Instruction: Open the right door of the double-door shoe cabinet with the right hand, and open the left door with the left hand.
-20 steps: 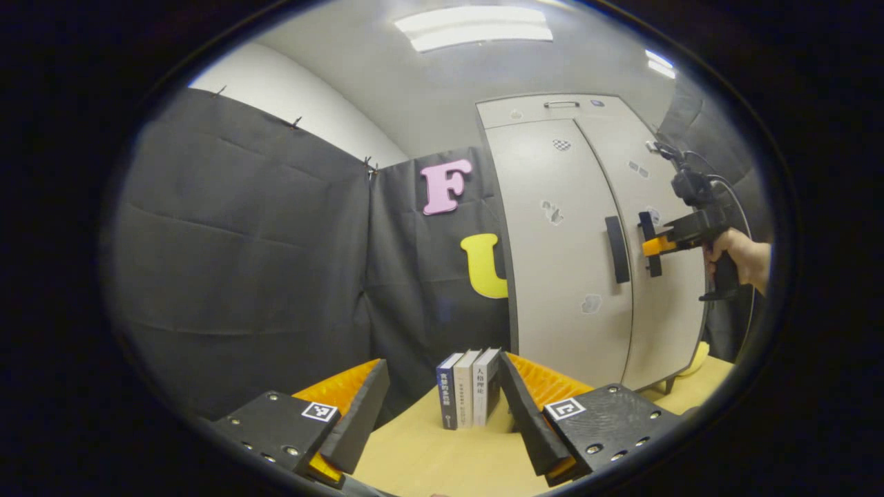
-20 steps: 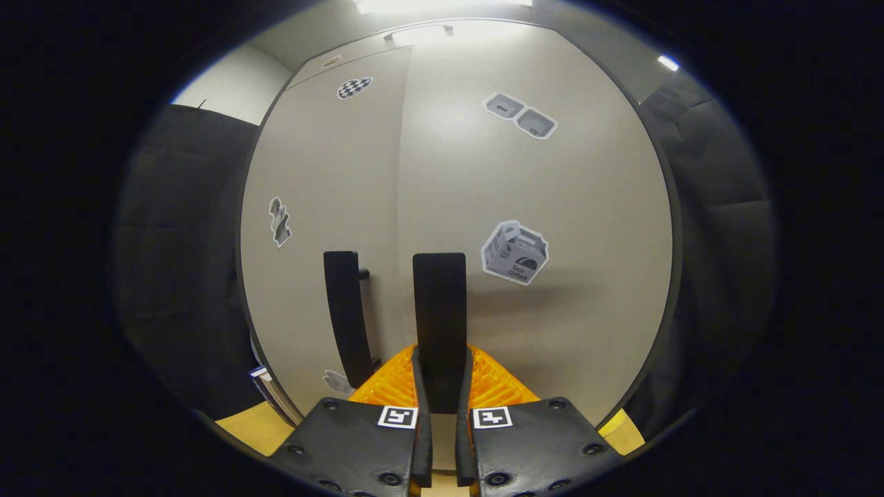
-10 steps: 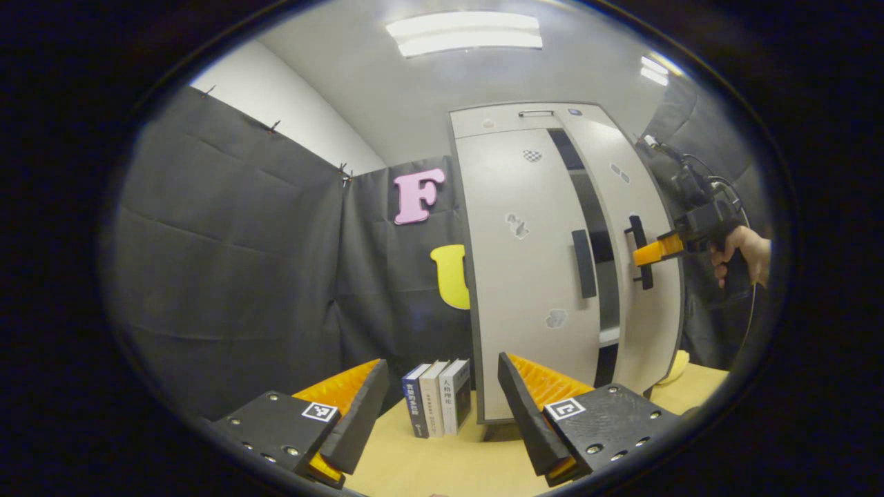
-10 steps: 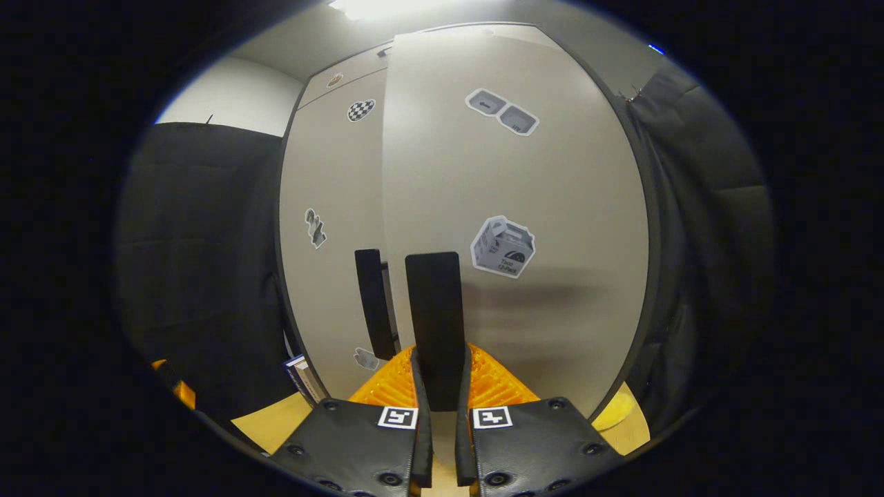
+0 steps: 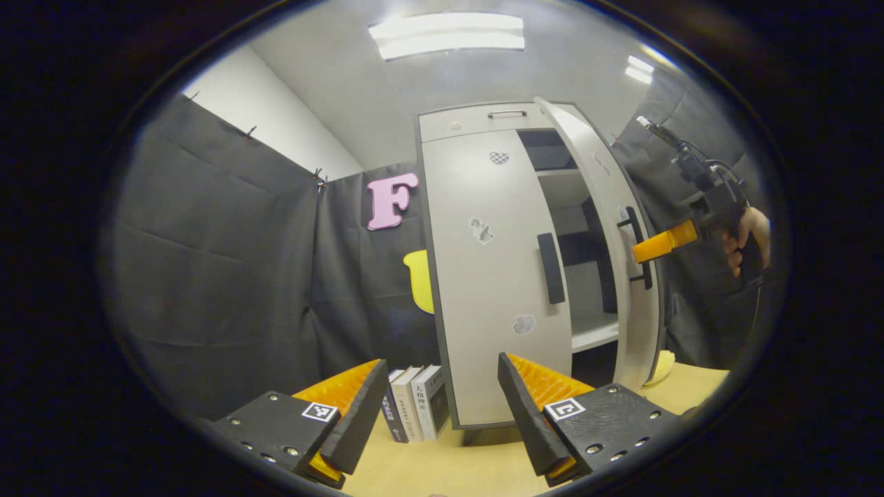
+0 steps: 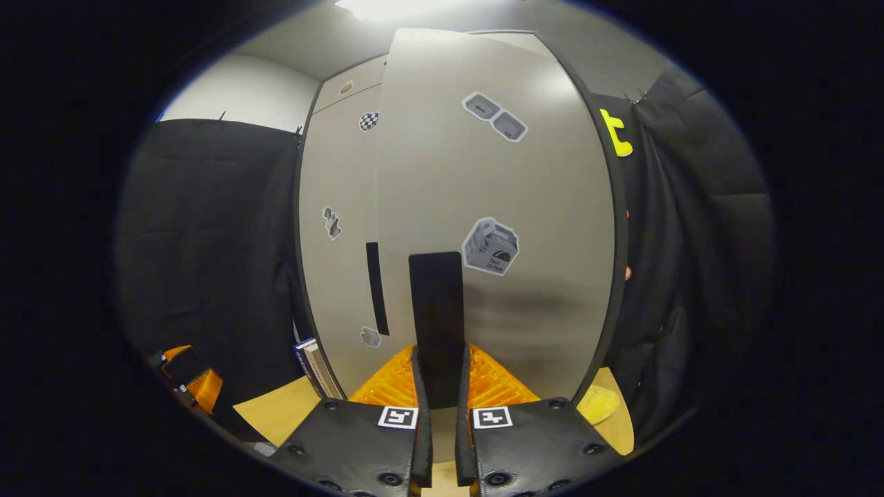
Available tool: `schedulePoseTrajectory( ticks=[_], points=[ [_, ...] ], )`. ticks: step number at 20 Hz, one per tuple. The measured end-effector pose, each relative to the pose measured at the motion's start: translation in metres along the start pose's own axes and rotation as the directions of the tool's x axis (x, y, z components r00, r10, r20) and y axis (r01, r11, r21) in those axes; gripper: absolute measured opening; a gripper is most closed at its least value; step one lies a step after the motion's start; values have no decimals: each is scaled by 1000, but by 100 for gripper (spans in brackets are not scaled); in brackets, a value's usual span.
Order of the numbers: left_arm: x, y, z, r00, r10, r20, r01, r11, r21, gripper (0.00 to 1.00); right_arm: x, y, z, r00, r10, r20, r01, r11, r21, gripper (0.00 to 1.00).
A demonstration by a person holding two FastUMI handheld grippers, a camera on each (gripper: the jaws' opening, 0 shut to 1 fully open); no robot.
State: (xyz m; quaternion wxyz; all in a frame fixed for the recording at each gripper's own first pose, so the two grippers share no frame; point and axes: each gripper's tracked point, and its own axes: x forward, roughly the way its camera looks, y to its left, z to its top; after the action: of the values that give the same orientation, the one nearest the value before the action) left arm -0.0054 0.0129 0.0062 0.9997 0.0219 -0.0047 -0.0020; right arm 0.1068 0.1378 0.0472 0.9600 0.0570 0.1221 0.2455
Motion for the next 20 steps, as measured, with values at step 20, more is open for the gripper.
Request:
schedulePoseTrajectory(
  ticks=[20],
  points=[
    [25, -53, -6, 997, -71, -5, 70, 997, -40, 92, -69, -50, -6, 996, -82, -22, 82, 996, -23, 8]
  ],
)
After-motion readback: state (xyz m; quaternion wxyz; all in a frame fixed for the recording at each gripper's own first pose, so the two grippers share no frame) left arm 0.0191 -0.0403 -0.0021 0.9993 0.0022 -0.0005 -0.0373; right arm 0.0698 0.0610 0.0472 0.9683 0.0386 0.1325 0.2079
